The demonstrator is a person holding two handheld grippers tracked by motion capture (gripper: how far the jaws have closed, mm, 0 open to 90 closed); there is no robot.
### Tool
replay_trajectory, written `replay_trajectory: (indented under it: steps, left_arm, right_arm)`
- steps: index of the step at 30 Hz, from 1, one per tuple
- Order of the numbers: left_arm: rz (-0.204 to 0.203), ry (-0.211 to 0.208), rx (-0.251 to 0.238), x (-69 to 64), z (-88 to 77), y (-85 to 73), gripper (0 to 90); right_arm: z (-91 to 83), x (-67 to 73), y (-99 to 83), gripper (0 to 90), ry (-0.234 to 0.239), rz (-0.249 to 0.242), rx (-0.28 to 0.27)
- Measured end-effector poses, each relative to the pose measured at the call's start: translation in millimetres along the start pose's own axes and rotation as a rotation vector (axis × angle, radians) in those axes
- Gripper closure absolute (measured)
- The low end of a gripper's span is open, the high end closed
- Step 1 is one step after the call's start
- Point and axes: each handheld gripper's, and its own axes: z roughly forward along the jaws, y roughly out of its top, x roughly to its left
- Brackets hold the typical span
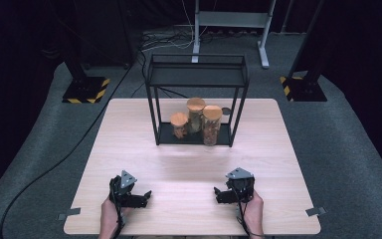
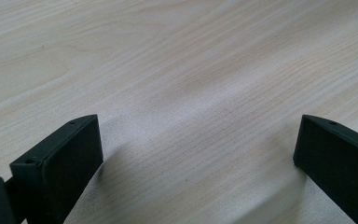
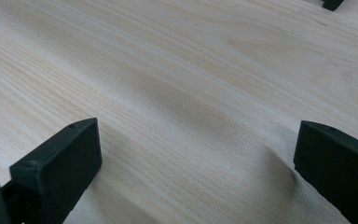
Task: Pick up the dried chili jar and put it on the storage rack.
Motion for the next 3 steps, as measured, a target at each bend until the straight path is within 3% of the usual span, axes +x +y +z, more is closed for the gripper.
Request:
replay_trajectory:
  steps: [3]
  left_arm:
    - [-0.004,-0.005,0.003,0.8,0.2,0.2,0.6]
  right_arm:
    - [0.3,0.0,0.2,0.0,0.022,-0.011,0.002]
